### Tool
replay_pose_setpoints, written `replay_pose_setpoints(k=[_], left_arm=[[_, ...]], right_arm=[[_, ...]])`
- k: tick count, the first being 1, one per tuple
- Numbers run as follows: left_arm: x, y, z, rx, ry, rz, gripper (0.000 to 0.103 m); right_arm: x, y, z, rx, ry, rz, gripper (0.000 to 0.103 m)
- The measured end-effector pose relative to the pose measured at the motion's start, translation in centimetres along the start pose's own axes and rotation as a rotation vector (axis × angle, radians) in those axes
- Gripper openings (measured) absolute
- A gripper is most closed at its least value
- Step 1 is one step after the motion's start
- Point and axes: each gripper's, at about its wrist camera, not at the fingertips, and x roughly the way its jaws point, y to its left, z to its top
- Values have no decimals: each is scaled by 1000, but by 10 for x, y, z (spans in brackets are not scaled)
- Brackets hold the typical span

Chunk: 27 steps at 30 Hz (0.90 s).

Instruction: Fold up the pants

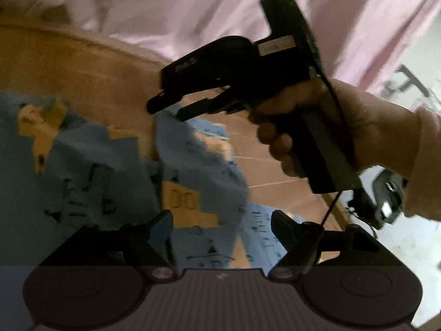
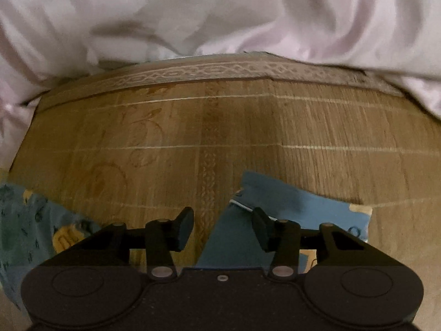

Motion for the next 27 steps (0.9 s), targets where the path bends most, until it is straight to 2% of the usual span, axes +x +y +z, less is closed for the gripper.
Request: replay_pose_setpoints(k=[3, 5, 9, 12, 16, 19, 22, 24, 27], left_arm=[[-2, 11, -4, -66, 12, 2, 79], [-4, 13, -5, -68, 6, 6, 77], [0, 12, -3, -113, 33, 7, 62], [-1, 16, -3, -150, 43, -9, 58], [1, 20, -2, -207, 54, 35, 44], [0, 22, -1, -214, 54, 39, 41], [1, 19, -1, -186, 60, 74, 28], [2, 17, 0, -179, 64, 97, 22], [2, 15, -1, -178, 64, 104, 21]], right_arm=[[3, 2, 1, 13, -10, -21, 49], [3, 8, 2, -13, -18, -56, 47], [4, 8, -1, -17, -21, -89, 42], [2, 5, -3, 8, -25, -86, 42], [2, 7, -2, 9, -20, -97, 42], [4, 18, 2, -30, -13, -139, 42], [5, 26, 5, -78, -12, -155, 29], [4, 29, 4, -95, -12, -158, 12], [2, 25, 0, -86, -17, -136, 5]])
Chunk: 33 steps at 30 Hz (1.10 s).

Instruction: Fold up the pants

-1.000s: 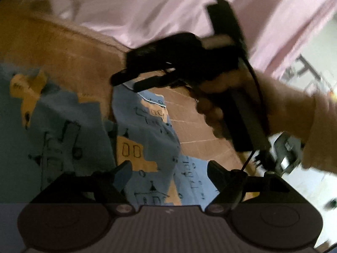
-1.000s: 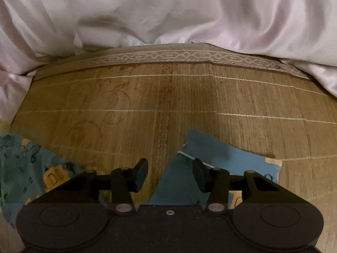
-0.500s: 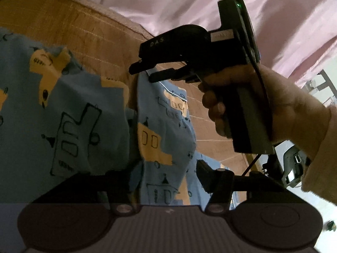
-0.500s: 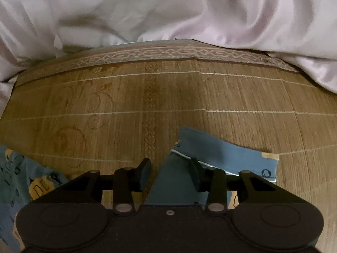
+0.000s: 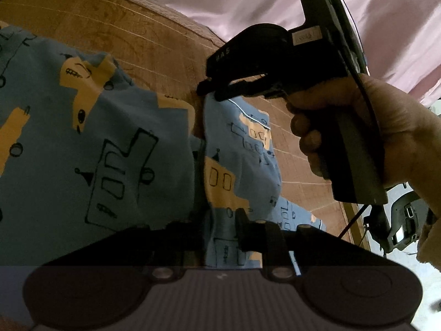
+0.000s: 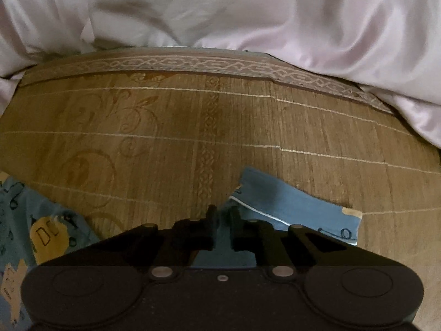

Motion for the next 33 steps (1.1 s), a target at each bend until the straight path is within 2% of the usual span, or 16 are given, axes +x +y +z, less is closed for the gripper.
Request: replay_pose_setpoints(k=[2, 4, 6, 8, 12, 16, 19, 22, 26, 31, 33], left_arm=[[-3, 0, -3, 9, -1, 6, 19], [-3, -1, -3, 12, -1, 17, 15], [-2, -1, -2, 6, 1, 25, 12], [-1, -1, -1, -11, 1, 26, 11], [-3, 3, -2, -46, -7, -7, 4], [-9, -10, -3, 26, -30, -46, 2], [-13, -33, -5, 134, -45, -81, 2], [-18, -55, -8, 244, -35, -146, 2], [-15, -66, -13, 319, 36, -268, 2], [3, -73, -21, 413, 180, -305, 2], [11, -76, -27, 453, 229, -294, 2]], right_arm=[[-1, -7, -5, 32, -17, 27, 0], [-4, -17, -12, 90, -43, 68, 0], [-12, -28, -21, 150, -104, 110, 0], [-25, -38, -29, 175, -182, 112, 0], [-59, -68, -48, 300, -310, 145, 0], [-97, -96, -74, 391, -438, 149, 0], [-127, -120, -110, 496, -513, 138, 0], [-153, -131, -161, 567, -569, 51, 0], [-167, -137, -229, 698, -584, -38, 0], [-152, -137, -300, 821, -518, -73, 0], [-138, -139, -319, 882, -489, -62, 0]])
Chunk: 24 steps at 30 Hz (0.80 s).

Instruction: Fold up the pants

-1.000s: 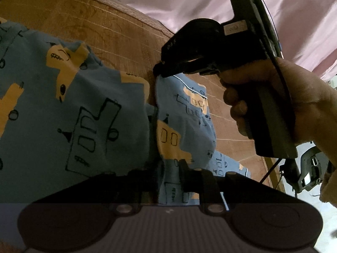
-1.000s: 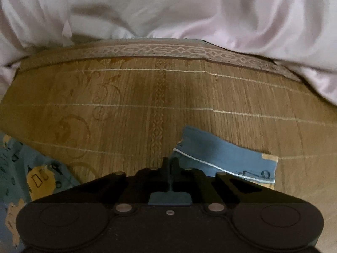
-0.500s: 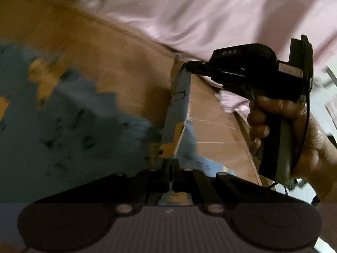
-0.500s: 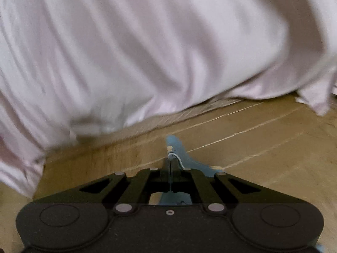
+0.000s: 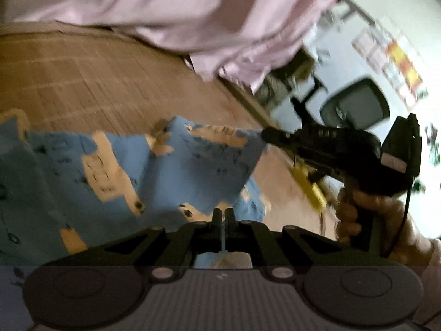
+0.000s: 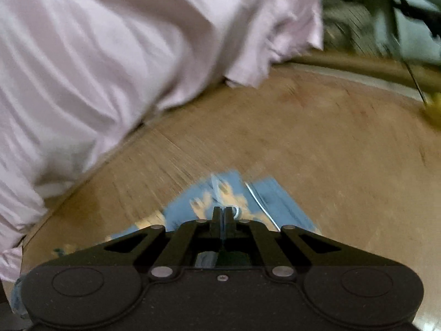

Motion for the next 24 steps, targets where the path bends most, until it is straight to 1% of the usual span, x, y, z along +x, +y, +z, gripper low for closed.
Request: replay_pose_setpoints(k=[3, 5, 7, 8, 9, 11, 14, 15, 16, 17, 20, 23, 24], left_arm=[[16, -7, -7, 70, 81, 26, 2], [22, -13, -11, 106, 121, 37, 2], [22, -15, -17, 131, 153, 45, 2], [20, -20, -22, 141, 161, 50, 2], [21, -21, -23, 149, 165, 60, 2], [23, -22, -22, 158, 167, 79, 2], [24, -23, -16, 177, 159, 96, 2], [23, -24, -16, 186, 155, 100, 2], [22, -26, -16, 201, 150, 111, 2], [21, -28, -16, 217, 148, 122, 5], [21, -32, -17, 280, 149, 174, 8], [25, -37, -21, 351, 176, 226, 12], [26, -38, -23, 376, 185, 247, 15]], right_arm=[[-1, -19, -15, 61, 5, -5, 0], [-2, -26, -20, 77, -4, -1, 0], [-3, -31, -23, 92, 4, 10, 1], [-3, -32, -24, 107, 10, 14, 7], [-3, -34, -25, 126, 14, 22, 13], [-3, -40, -27, 154, 19, 37, 17], [-2, -40, -27, 162, 22, 59, 19], [-2, -39, -27, 163, 25, 68, 25], [-1, -39, -27, 163, 27, 74, 29], [0, -39, -27, 165, 27, 78, 33], [3, -39, -27, 173, 35, 85, 35], [4, -40, -27, 182, 42, 88, 38], [4, -40, -27, 183, 43, 89, 39]])
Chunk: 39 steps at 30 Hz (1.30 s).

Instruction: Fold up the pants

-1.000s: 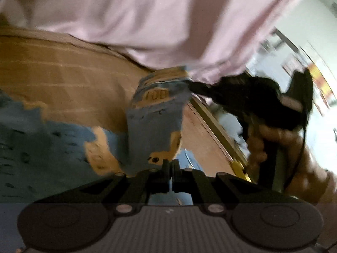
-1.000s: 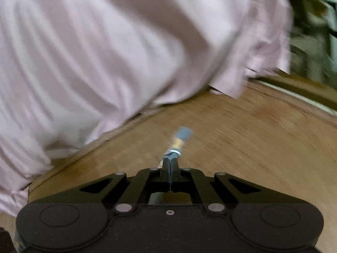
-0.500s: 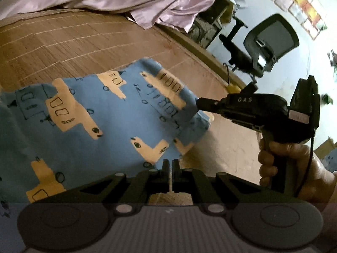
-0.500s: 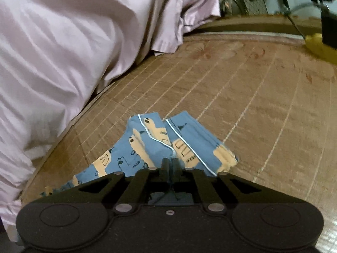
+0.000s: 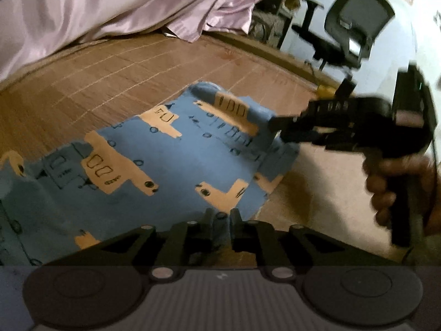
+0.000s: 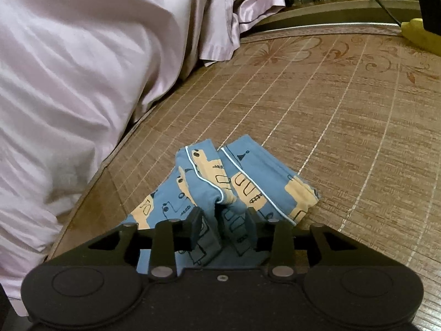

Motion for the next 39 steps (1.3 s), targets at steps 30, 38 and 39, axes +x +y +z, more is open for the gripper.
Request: replay_pose_setpoints(k=[30, 38, 39], left_arm=[[4, -30, 0, 260, 54, 169, 7], [-5, -4, 7, 77, 45, 89, 1], [-6, -2, 7, 72, 42, 91, 1]], right_arm=[[10, 6, 2, -1, 44, 58, 44], [23, -1, 22, 63, 38, 181, 66], [25, -5, 25, 95, 37, 191, 66]])
